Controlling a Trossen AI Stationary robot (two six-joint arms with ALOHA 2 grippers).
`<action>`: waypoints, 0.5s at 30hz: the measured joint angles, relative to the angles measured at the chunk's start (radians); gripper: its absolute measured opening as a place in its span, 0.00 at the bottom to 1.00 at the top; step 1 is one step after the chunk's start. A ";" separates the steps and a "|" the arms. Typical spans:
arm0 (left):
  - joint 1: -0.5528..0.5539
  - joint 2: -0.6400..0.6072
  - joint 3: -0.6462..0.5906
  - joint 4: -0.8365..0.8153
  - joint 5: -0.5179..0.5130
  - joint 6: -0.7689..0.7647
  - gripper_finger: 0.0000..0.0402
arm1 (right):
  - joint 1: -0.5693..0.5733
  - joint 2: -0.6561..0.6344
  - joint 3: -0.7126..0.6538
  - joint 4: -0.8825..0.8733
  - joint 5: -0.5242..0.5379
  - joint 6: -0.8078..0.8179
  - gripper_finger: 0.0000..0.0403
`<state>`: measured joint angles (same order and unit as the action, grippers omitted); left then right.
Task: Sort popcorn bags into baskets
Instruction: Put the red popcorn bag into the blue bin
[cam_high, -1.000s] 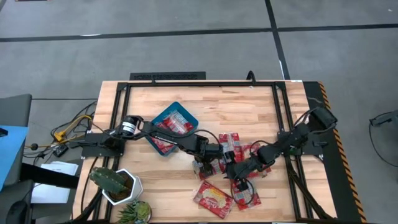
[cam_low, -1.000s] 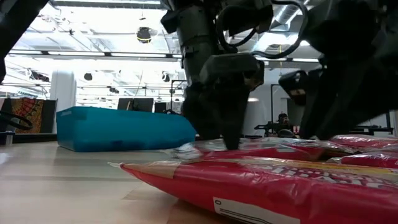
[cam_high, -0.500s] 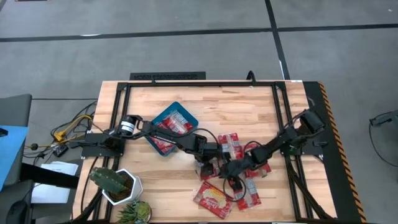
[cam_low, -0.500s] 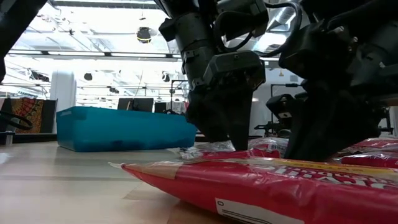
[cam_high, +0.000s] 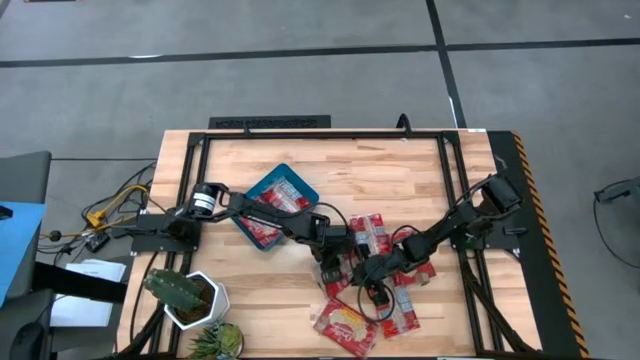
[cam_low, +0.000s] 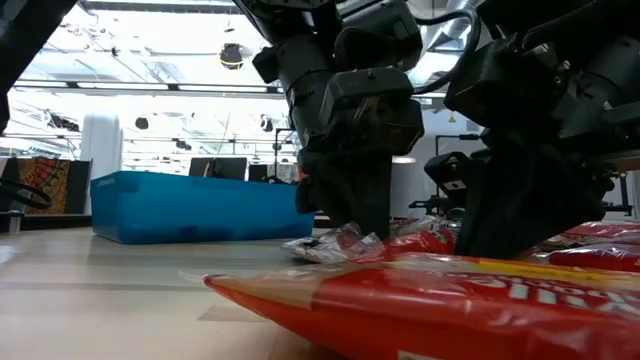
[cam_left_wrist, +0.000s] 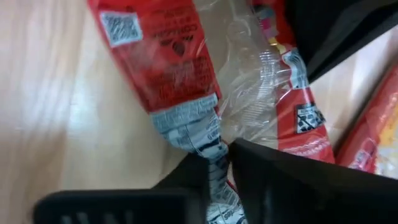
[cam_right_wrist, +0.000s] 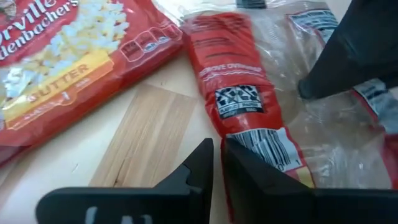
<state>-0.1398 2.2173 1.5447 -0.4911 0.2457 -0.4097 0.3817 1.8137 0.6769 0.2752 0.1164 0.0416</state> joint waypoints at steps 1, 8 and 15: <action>0.005 -0.002 0.000 -0.004 0.002 -0.007 0.05 | 0.000 -0.007 0.000 -0.006 0.001 0.003 0.17; 0.049 -0.031 -0.003 -0.004 -0.005 -0.087 0.01 | -0.001 -0.130 -0.006 -0.153 0.048 -0.005 0.16; 0.067 -0.096 -0.006 -0.035 -0.055 -0.149 0.00 | 0.000 -0.336 -0.005 -0.392 0.119 -0.016 0.13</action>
<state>-0.0728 2.1215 1.5383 -0.5261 0.1903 -0.5587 0.3813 1.4782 0.6720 -0.1164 0.2352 0.0254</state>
